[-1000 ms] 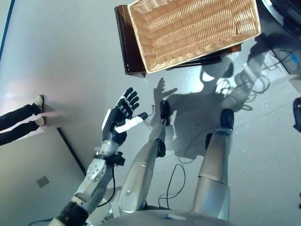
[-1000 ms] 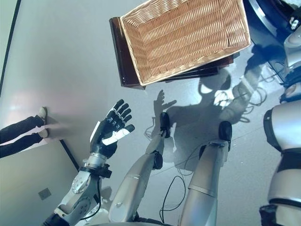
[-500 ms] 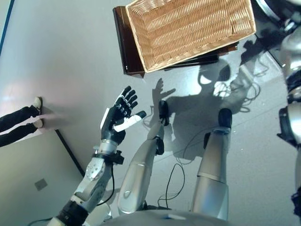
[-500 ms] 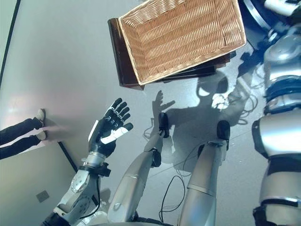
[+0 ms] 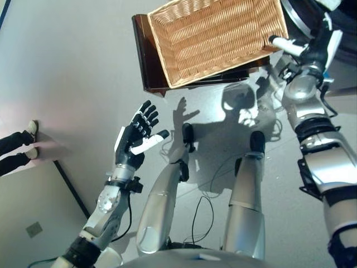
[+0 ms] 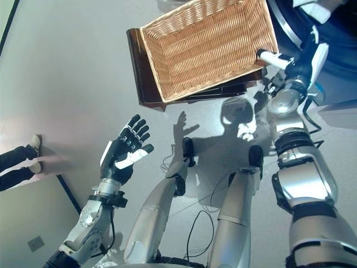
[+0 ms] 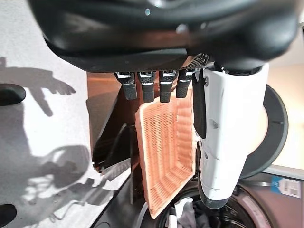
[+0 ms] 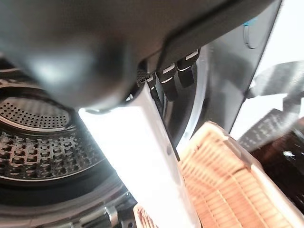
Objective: Pick up the clothes and place them into the washing machine
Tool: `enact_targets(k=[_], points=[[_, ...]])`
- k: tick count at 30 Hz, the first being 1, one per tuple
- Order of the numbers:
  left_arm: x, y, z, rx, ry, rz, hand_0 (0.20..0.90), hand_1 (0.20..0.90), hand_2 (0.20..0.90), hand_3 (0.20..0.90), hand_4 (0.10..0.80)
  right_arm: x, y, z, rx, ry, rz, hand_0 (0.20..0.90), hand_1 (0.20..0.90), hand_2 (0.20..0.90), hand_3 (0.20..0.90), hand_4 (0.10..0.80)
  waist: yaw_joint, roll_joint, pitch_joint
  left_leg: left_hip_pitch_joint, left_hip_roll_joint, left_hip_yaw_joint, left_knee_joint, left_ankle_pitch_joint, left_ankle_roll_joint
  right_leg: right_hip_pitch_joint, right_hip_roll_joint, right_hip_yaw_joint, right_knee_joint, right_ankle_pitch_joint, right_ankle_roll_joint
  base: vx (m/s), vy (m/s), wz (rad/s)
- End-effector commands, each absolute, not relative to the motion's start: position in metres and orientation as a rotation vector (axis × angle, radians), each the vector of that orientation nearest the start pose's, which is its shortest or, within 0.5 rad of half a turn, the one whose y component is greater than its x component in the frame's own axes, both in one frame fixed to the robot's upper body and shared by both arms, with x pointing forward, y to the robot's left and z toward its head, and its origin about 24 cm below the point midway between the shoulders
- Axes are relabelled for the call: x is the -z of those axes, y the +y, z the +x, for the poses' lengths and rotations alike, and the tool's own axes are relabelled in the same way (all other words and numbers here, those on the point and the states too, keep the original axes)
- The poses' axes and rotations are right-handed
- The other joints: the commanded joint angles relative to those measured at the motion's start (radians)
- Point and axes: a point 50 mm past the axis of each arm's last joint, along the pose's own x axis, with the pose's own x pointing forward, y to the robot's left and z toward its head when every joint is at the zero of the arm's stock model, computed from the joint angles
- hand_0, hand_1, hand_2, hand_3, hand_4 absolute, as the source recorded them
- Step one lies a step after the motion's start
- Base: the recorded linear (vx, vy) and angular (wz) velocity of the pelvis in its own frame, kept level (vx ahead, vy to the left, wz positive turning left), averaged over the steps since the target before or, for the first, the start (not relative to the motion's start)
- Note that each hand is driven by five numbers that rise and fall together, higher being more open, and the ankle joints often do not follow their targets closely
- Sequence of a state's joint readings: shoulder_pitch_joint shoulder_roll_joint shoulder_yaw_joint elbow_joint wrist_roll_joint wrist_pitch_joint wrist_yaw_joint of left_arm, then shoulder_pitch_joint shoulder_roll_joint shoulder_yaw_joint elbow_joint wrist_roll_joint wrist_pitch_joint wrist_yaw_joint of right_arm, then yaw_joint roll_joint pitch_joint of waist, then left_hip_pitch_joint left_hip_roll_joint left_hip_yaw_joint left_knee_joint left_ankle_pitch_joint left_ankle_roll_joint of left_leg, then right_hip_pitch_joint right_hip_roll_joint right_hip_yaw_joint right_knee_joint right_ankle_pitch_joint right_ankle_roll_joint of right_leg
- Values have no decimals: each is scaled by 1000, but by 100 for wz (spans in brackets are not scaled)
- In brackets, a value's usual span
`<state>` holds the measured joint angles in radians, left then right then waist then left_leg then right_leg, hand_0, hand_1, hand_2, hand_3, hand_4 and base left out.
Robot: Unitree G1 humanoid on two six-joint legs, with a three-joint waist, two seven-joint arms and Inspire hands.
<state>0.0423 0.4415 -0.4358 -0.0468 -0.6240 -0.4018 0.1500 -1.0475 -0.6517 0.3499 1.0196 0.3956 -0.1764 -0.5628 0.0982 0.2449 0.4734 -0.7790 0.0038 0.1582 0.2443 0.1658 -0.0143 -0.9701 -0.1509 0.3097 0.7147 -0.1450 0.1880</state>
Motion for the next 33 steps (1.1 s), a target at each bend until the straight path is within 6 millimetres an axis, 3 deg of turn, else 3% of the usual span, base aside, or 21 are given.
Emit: enact_targets(k=[1,2,11,16,20,21,22,27,33], points=[[-75,167,225,166,-291,-266,900,900,900,900,800,-249,-268,381,615,-521,-332,900,900,900,900,800,15,-7,-42,-3,19,36,120,-150,-39,24,24,-28,-129,95,-89,24,10,-7],[-70,169,225,154,-266,-257,900,900,900,900,800,-235,-267,379,597,-500,-325,900,900,900,900,800,11,-15,-48,16,22,34,126,-157,-37,51,23,-31,-136,92,-88,24,4,-7],[-33,192,224,34,-121,-139,900,900,900,900,800,-173,-261,365,539,-382,-318,900,900,900,900,800,-3,-59,-72,132,38,23,138,-190,-34,197,16,-58,-178,83,-85,43,-12,-9],[2,209,219,-70,25,-73,900,900,900,900,800,-125,-264,349,530,-258,-302,900,900,900,900,800,-8,-85,-97,233,41,3,107,-193,-35,324,8,-91,-222,74,-78,74,-48,1],[19,218,215,-121,101,-41,900,900,900,900,800,-102,-265,340,519,-184,-305,900,900,900,900,800,-8,-99,-112,298,40,-11,75,-189,-38,408,1,-113,-268,81,-73,85,-48,0],[34,224,211,-151,172,-9,900,900,900,900,800,-84,-265,335,518,-125,-292,900,900,900,900,800,-6,-108,-123,355,40,-22,51,-191,-40,472,-4,-130,-295,75,-69,75,-29,4],[34,223,211,-151,172,-10,900,900,900,900,800,-84,-265,335,518,-125,-292,900,900,900,900,800,-5,-108,-124,354,41,-22,48,-187,-40,470,-3,-130,-299,79,-69,139,-64,11],[78,241,193,-251,408,138,900,900,900,900,800,-31,-250,314,436,50,-325,900,900,900,900,800,-11,-155,-170,484,55,-39,-20,-178,-47,619,-4,-172,-373,76,-61,115,-68,7],[112,257,168,-327,658,295,900,900,900,900,800,22,-234,286,360,246,-330,900,900,900,900,800,-32,-201,-231,595,75,-47,-97,-159,-56,724,-3,-204,-428,77,-57,87,-60,8]])
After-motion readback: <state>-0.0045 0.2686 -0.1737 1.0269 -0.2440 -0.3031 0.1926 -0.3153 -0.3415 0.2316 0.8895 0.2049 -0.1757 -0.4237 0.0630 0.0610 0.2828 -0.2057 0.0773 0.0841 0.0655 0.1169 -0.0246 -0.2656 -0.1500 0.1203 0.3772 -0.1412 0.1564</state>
